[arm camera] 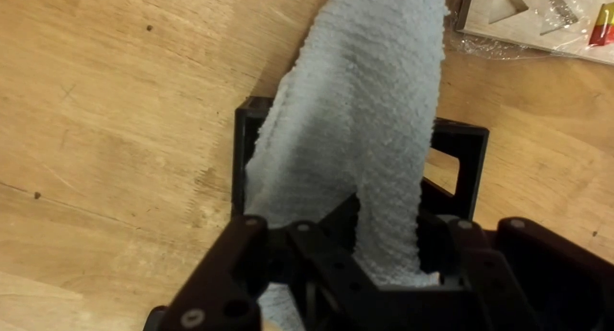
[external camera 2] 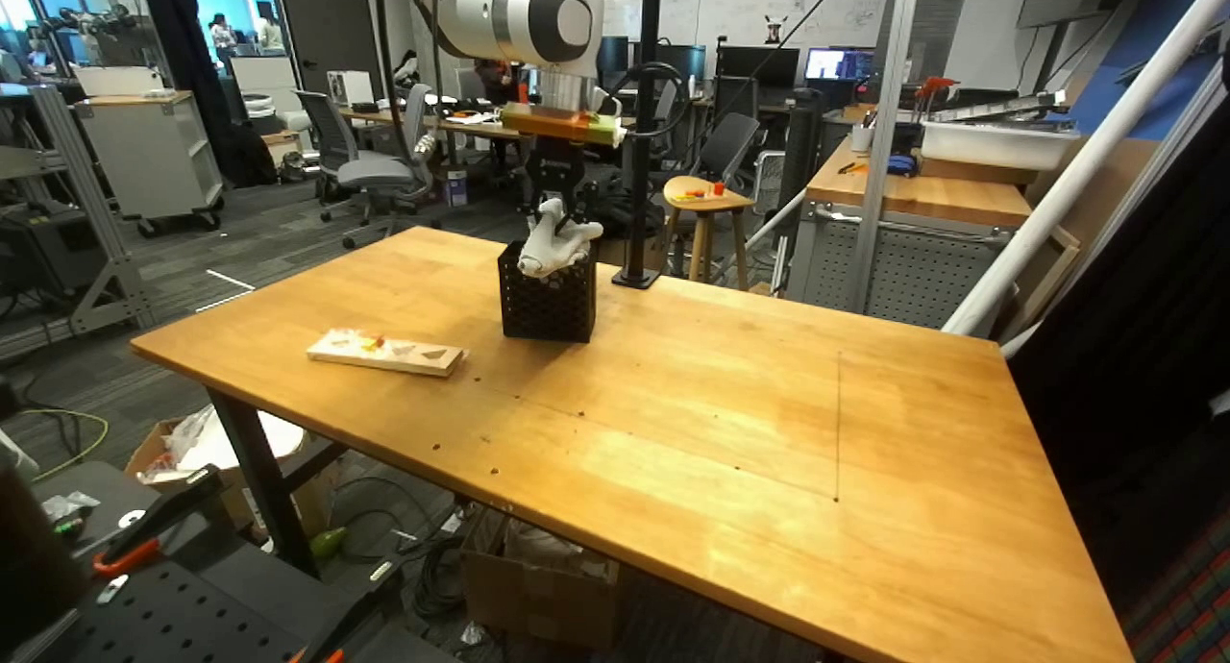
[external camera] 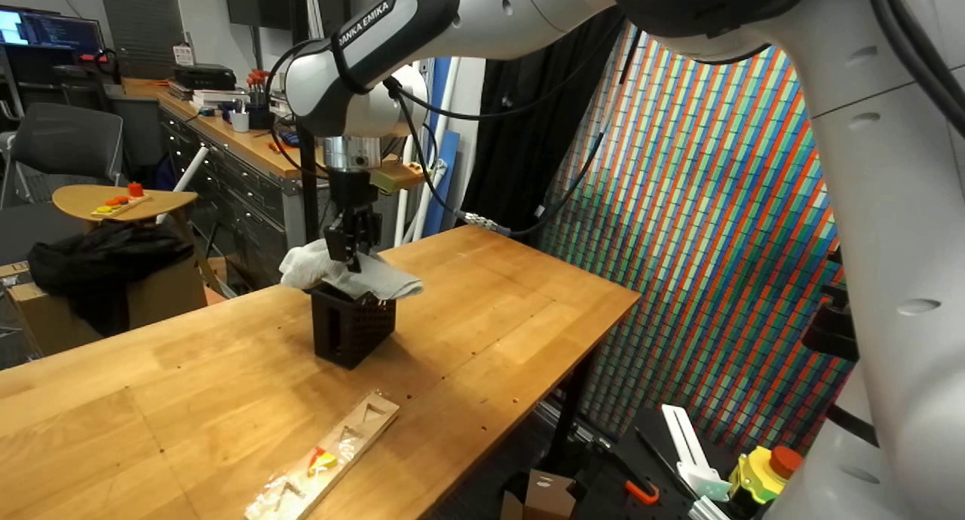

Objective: Put the white towel in the black box

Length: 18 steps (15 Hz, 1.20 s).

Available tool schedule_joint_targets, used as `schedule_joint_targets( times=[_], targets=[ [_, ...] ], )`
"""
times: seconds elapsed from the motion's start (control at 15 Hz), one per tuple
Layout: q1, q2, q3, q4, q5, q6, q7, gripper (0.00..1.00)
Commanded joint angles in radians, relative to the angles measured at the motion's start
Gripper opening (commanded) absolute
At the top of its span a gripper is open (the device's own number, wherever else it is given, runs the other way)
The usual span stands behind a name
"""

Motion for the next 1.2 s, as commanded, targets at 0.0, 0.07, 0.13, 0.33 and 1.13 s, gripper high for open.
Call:
schedule_joint_targets(
  times=[0.0,0.07,0.13,0.33,1.13],
  targets=[
    [-0.026,0.024,0.018,0.001,0.04,0.033,-0.046,0.13],
    [-0.029,0.032,0.02,0.004,0.044,0.033,-0.052,0.13],
    [-0.033,0.044,0.023,0.011,0.049,0.031,-0.06,0.13],
    [-0.043,0.078,0.029,0.03,0.06,0.019,-0.081,0.13],
    [-0.098,0.207,0.057,0.092,0.175,-0.12,-0.147,0.13]
  ],
)
